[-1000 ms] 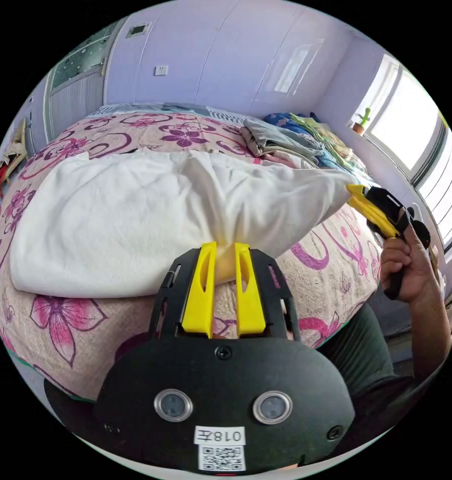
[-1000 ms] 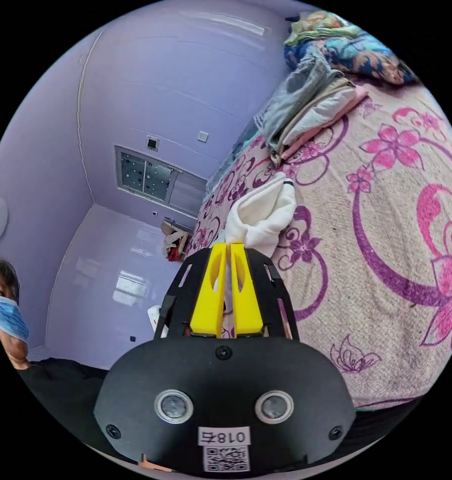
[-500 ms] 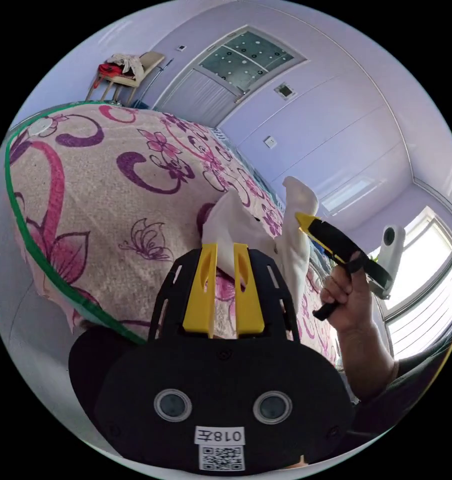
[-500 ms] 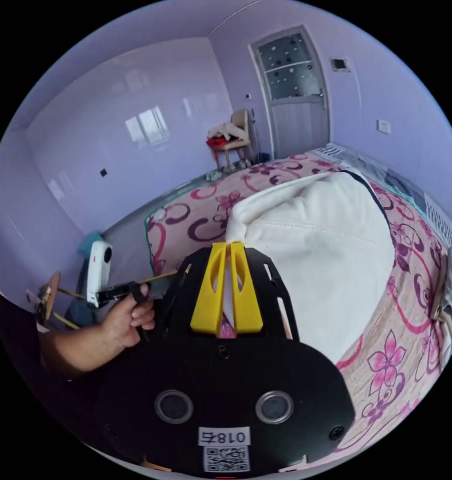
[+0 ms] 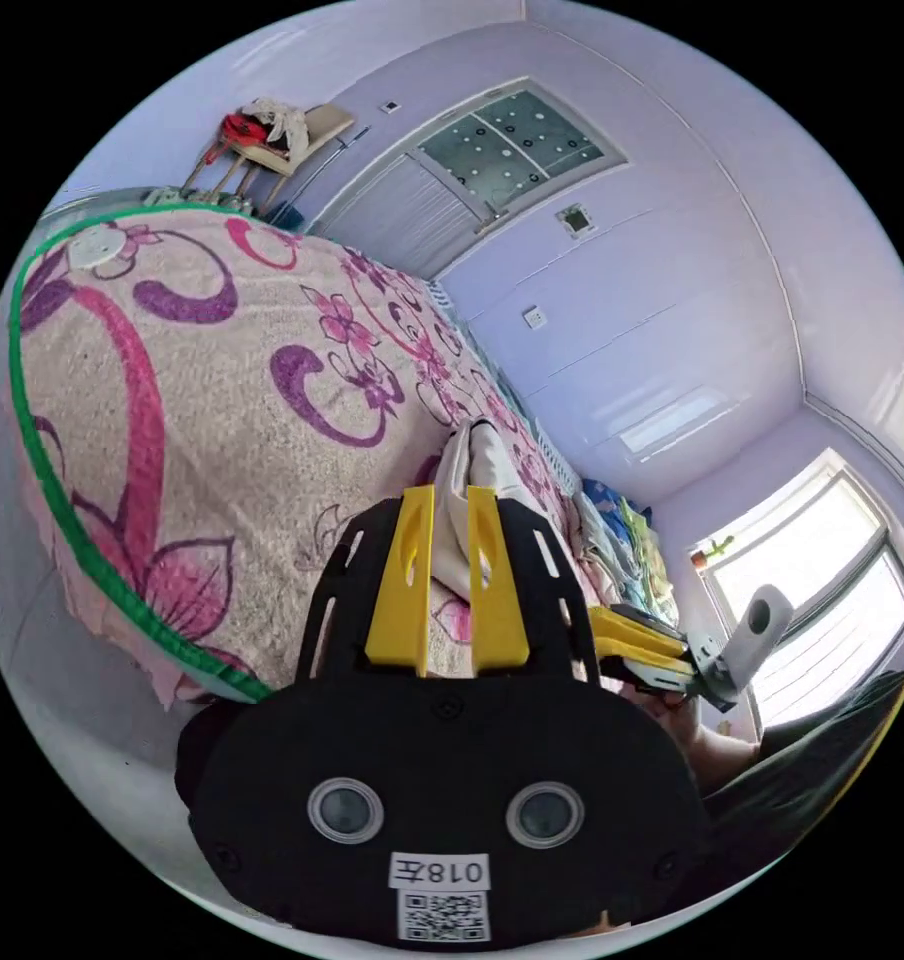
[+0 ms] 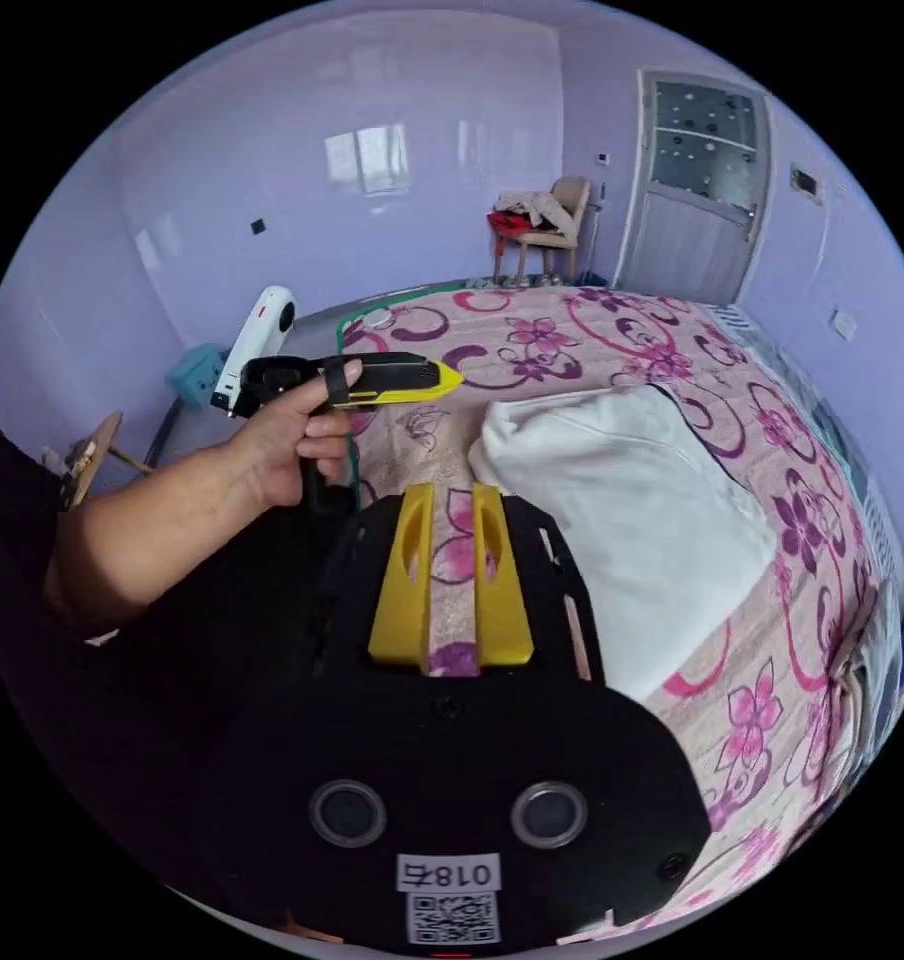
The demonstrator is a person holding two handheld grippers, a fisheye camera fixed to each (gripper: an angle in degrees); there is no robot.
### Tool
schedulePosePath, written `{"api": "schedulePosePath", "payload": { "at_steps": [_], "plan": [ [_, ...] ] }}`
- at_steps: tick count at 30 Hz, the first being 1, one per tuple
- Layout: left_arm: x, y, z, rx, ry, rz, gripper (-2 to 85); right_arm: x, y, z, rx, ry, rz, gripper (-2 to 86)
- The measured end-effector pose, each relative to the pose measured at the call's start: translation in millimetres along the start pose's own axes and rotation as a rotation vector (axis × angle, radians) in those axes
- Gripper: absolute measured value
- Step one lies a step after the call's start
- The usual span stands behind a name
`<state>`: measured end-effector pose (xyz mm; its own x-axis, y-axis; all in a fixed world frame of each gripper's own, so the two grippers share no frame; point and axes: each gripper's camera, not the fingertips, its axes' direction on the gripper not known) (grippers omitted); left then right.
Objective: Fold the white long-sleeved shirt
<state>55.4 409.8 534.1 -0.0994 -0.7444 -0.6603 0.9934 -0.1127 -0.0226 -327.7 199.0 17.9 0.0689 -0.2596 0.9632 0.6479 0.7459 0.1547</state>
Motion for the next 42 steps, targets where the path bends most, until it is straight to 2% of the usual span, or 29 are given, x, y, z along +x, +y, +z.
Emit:
{"api": "schedulePosePath", "payload": {
  "at_steps": [2, 4, 5, 8, 11, 15, 16, 18, 20, 22, 26, 32, 39, 42],
  "plan": [
    [27.4, -12.1, 10.2, -0.036, -0.027, 0.152, 5.5, 30.1, 24.0, -26.9, 0.091, 0.11, 0.139, 5.0],
    [51.4, -20.5, 32.6, -0.098, -0.036, 0.285, 5.2, 54.2, 36.3, -33.4, 0.09, 0.157, 0.208, 3.6],
    [59.5, -23.7, 54.9, -0.173, -0.071, 0.339, 5.2, 68.1, 43.4, -28.4, 0.046, 0.169, 0.225, 2.8],
    [33.9, -20.8, 108.1, -0.396, -0.246, 0.295, 3.5, 87.6, 65.9, 7.9, -0.175, 0.116, 0.212, 1.3],
    [10.0, -26.5, 98.9, -0.376, -0.175, 0.212, 2.0, 90.2, 78.0, 4.1, -0.152, 0.129, 0.193, 0.3],
    [4.7, -34.6, 89.2, -0.354, -0.168, 0.211, 3.7, 100.4, 76.2, -4.1, -0.124, 0.124, 0.18, 0.5],
    [4.2, -37.1, 83.9, -0.328, -0.151, 0.209, 4.0, 106.9, 76.1, -15.1, -0.065, 0.113, 0.2, 0.9],
    [0.4, -48.2, 55.0, -0.169, -0.112, 0.203, 4.2, 119.6, 78.6, -38.1, 0.063, 0.122, 0.251, 1.9],
    [-10.8, -61.0, 41.4, -0.098, -0.093, 0.172, 4.6, 149.8, 83.2, -62.7, 0.191, 0.094, 0.372, 6.5],
    [-27.6, -76.7, 39.6, -0.077, -0.074, 0.13, 5.7, 183.5, 85.3, -71.6, 0.227, 0.006, 0.485, 9.5],
    [-62.6, -122.8, 68.0, -0.133, -0.017, 0.062, 10.4, 265.8, 92.7, -77.9, 0.312, -0.168, 0.742, 12.4],
    [-83.5, -197.2, 138.7, -0.287, 0.048, 0.059, 14.1, 365.4, 92.2, -61.0, 0.293, -0.263, 0.968, 14.6],
    [-106.0, -243.4, 227.7, -0.561, -0.027, 0.063, 17.5, 435.3, 92.7, -24.5, 0.185, -0.422, 1.084, 17.1],
    [-107.1, -247.3, 231.2, -0.582, -0.049, 0.076, 17.1, 437.1, 90.0, -23.5, 0.152, -0.405, 1.059, 15.3]
  ]
}}
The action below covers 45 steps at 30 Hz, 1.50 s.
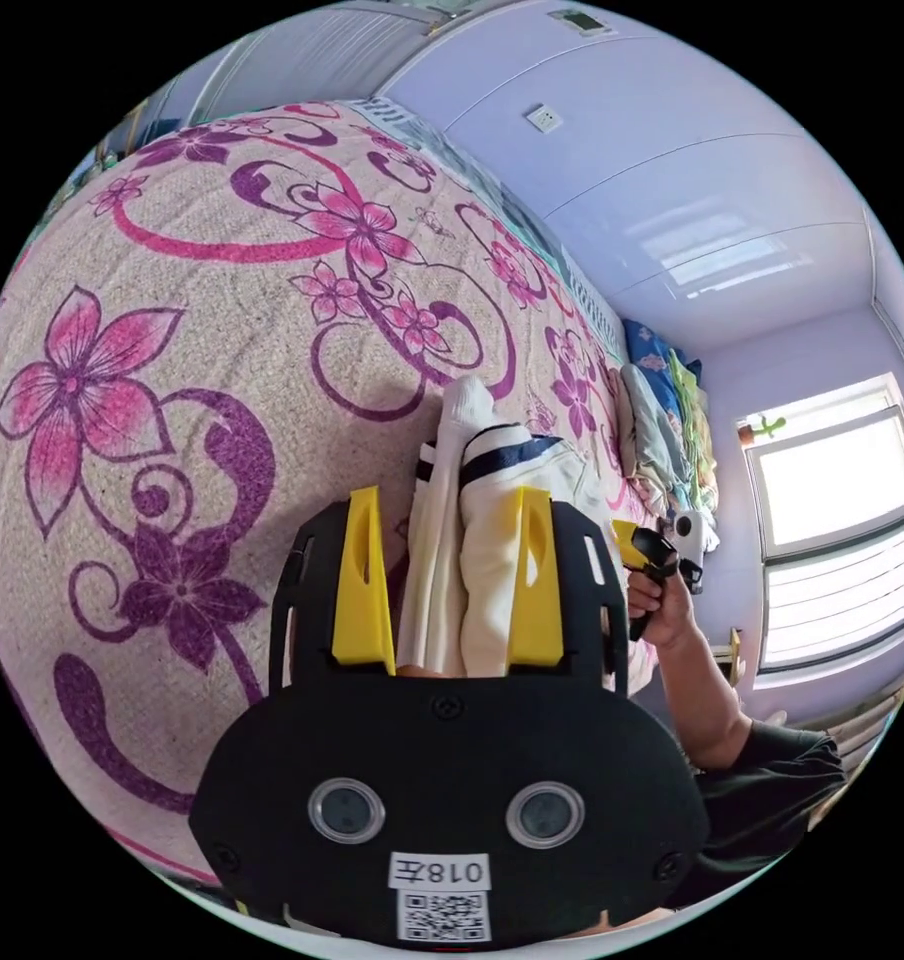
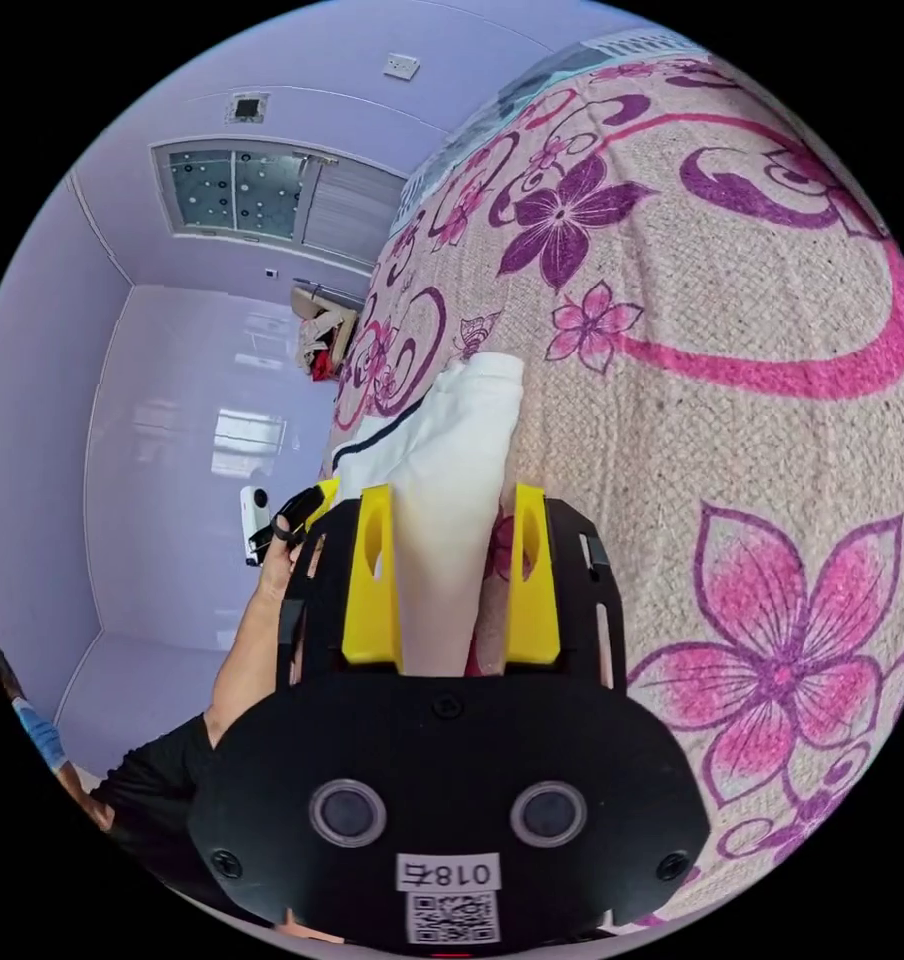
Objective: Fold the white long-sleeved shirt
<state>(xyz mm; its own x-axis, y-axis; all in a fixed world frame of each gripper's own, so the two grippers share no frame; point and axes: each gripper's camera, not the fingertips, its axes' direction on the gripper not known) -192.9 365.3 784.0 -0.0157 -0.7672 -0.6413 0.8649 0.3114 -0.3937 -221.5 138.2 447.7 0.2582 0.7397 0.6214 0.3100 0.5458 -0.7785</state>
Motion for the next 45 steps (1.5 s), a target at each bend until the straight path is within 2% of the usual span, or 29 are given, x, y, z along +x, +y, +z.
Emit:
{"api": "schedulePosePath", "payload": {
  "at_steps": [2, 5, 7, 10, 15, 19, 22, 25, 27, 29, 30, 31, 33, 37, 39, 41, 44, 45],
  "plan": [
    [4.7, -1.3, 4.6, -0.063, 0.044, 0.043, 15.9, -0.9, 1.8, 5.4, -0.077, -0.069, -0.01, 12.2],
    [11.9, 3.3, 3.2, -0.074, -0.017, 0.071, 11.2, -4.0, 6.4, -4.2, -0.048, -0.076, -0.053, 6.9],
    [15.7, 10.5, -3.0, -0.035, 0.007, 0.095, 8.3, -9.6, 10.8, -12.3, -0.009, -0.109, -0.102, 5.8],
    [31.7, 38.4, -26.5, 0.095, 0.022, 0.207, 7.2, -33.3, 30.8, -32.9, 0.087, -0.085, -0.274, 5.0],
    [59.8, 121.2, -109.7, 0.506, 0.02, 0.371, 6.8, -74.2, 64.3, -66.2, 0.218, -0.153, -0.504, 4.8],
    [84.8, 121.1, -175.1, 0.636, -0.098, 0.407, 6.8, -134.4, 50.9, -71.6, 0.269, -0.2, -0.661, 4.8],
    [96.1, 69.1, -236.4, 0.679, -0.161, 0.455, 7.1, -183.5, 12.5, -64.9, 0.319, -0.235, -0.729, 5.0],
    [99.4, -32.4, -289.6, 0.649, -0.242, 0.471, 8.0, -230.0, -55.0, -41.1, 0.369, -0.225, -0.711, 5.7],
    [68.2, -127.4, -311.6, 0.527, -0.26, 0.313, 13.5, -250.9, -110.3, -12.5, 0.366, -0.169, -0.646, 7.1],
    [24.6, -160.8, -319.2, 0.412, -0.287, 0.067, 20.4, -252.3, -183.8, 29.5, 0.248, -0.05, -0.47, 10.1],
    [1.4, -149.3, -329.7, 0.473, -0.237, -0.033, 21.5, -249.0, -194.3, 33.8, 0.241, 0.001, -0.427, 10.9],
    [-8.4, -136.0, -335.6, 0.534, -0.2, -0.059, 21.1, -239.1, -201.8, 31.6, 0.289, 0.096, -0.34, 10.5],
    [-41.3, -76.3, -342.3, 0.684, -0.06, -0.073, 19.4, -223.0, -191.6, 19.4, 0.394, 0.141, -0.291, 9.6],
    [-59.7, 32.9, -327.3, 0.759, 0.192, 0.1, 14.8, -193.5, -119.1, -2.4, 0.263, -0.062, -0.546, 6.8],
    [-43.3, 110.5, -309.9, 0.808, 0.333, 0.208, 11.3, -176.4, -66.8, -21.6, 0.228, -0.151, -0.611, 5.8],
    [-14.3, 157.0, -296.3, 0.837, 0.46, 0.303, 8.3, -150.6, -5.2, -48.4, 0.175, -0.324, -0.609, 4.1],
    [65.7, 217.2, -280.9, 0.919, 0.585, 0.502, 1.5, -140.9, 65.8, -91.8, 0.21, -0.368, -0.651, 0.9],
    [104.4, 230.4, -272.7, 0.896, 0.613, 0.562, 0.0, -143.5, 79.1, -102.0, 0.23, -0.34, -0.675, 0.7]
  ]
}}
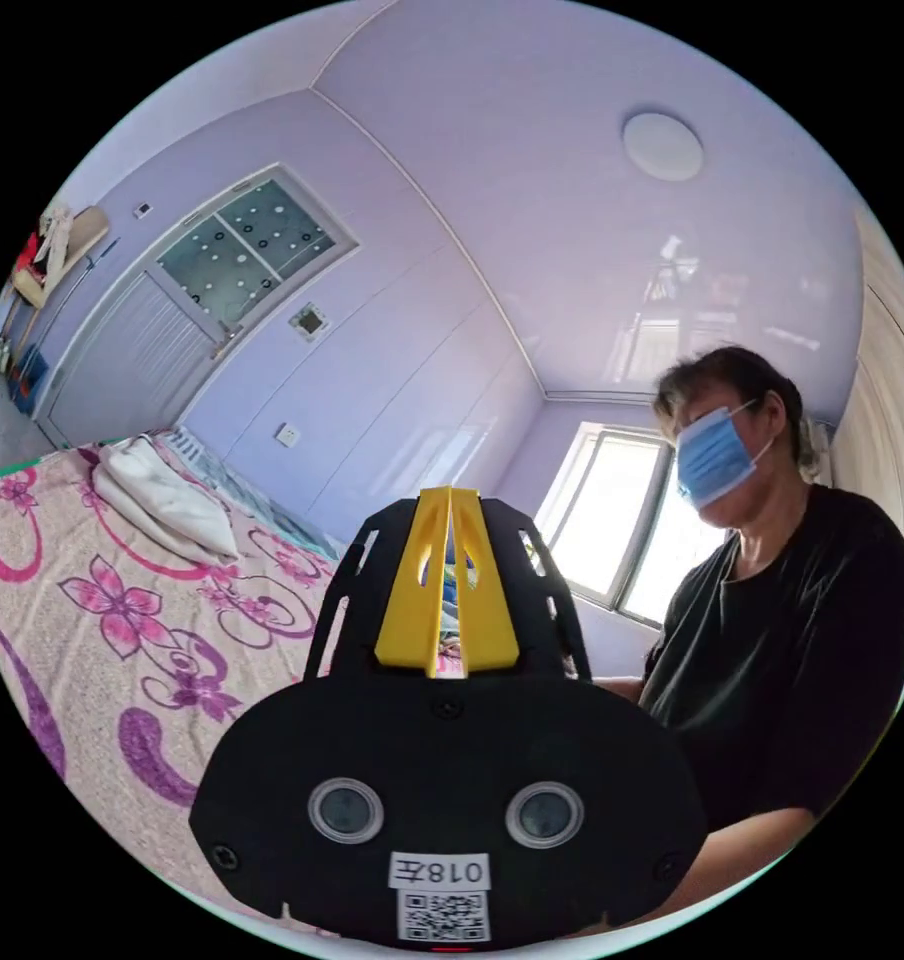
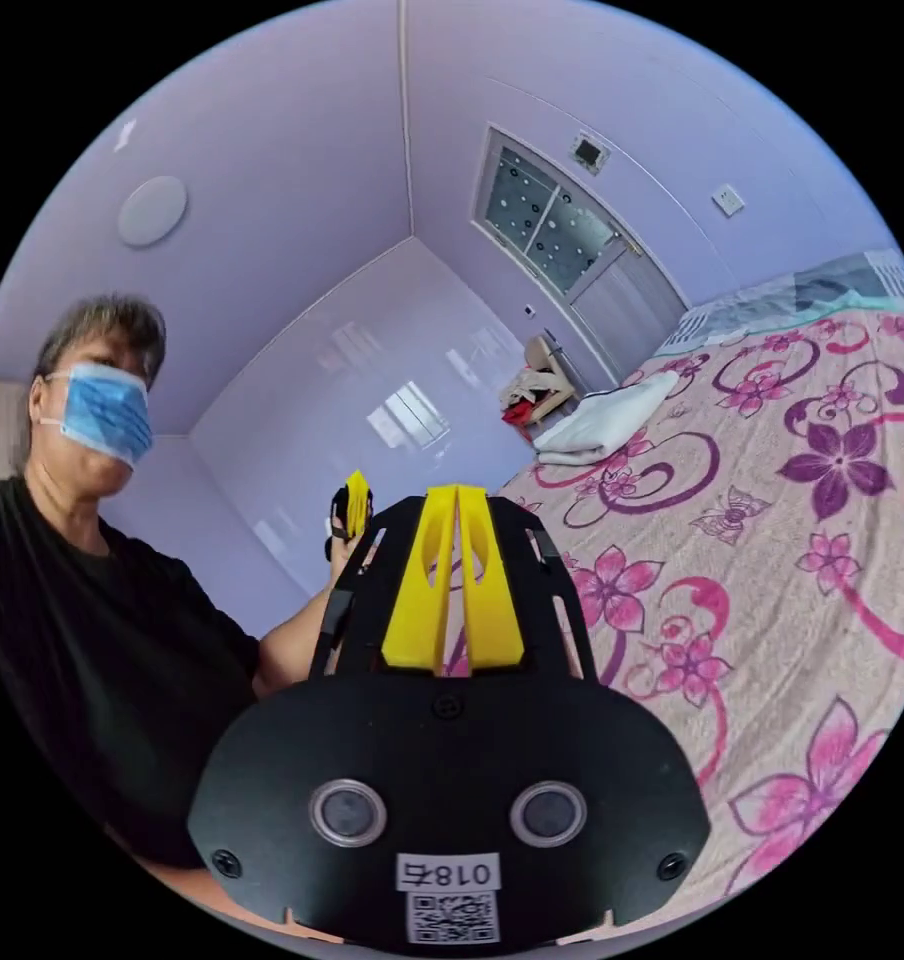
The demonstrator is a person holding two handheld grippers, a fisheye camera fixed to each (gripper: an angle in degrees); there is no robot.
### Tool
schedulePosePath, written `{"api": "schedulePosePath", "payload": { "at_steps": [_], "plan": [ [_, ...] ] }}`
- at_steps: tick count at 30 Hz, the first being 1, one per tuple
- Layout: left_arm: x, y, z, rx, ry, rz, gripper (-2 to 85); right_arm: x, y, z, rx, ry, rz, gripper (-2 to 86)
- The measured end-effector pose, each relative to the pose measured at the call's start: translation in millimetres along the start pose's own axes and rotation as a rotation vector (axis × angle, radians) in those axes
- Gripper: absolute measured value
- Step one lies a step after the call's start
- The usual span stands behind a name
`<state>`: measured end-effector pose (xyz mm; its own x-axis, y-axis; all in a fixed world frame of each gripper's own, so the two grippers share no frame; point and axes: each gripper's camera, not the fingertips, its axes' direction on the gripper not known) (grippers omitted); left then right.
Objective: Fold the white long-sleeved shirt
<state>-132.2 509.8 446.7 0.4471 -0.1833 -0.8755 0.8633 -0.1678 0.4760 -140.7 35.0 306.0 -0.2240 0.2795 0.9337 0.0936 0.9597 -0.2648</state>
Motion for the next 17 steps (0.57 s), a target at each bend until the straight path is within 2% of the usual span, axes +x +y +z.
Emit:
{"api": "schedulePosePath", "payload": {
  "at_steps": [1, 4, 6, 8, 10, 12, 14, 17],
  "plan": [
    [15.8, 2.5, 13.6, -0.026, 0.017, 0.01, -0.2, -29.0, 7.6, -17.9, -0.006, 0.099, -0.077, 0.3],
    [91.6, 17.4, 95.6, -0.265, 0.013, 0.069, -0.8, -97.0, 20.7, -46.2, -0.089, 0.472, -0.277, -0.2],
    [137.0, 37.7, 175.8, -0.584, -0.049, 0.074, -0.9, -119.4, 25.8, -59.1, -0.177, 0.602, -0.314, -0.3],
    [166.8, 60.1, 232.0, -0.792, -0.097, 0.097, -1.0, -130.4, 32.6, -79.9, -0.306, 0.704, -0.263, -0.3],
    [192.3, 85.8, 283.5, -0.992, -0.16, 0.133, -1.0, -135.8, 41.1, -100.3, -0.345, 0.802, -0.217, -0.3],
    [222.5, 121.9, 340.1, -1.196, -0.288, 0.218, -1.0, -132.0, 48.5, -117.8, -0.427, 0.835, -0.119, -0.2],
    [237.6, 150.6, 376.5, -1.35, -0.343, 0.257, -1.0, -119.9, 61.2, -133.6, -0.56, 0.907, 0.031, -0.2],
    [253.6, 186.4, 419.3, -1.472, -0.375, 0.233, -1.0, -110.3, 76.7, -146.2, -0.67, 1.003, 0.155, -0.2]
  ]
}}
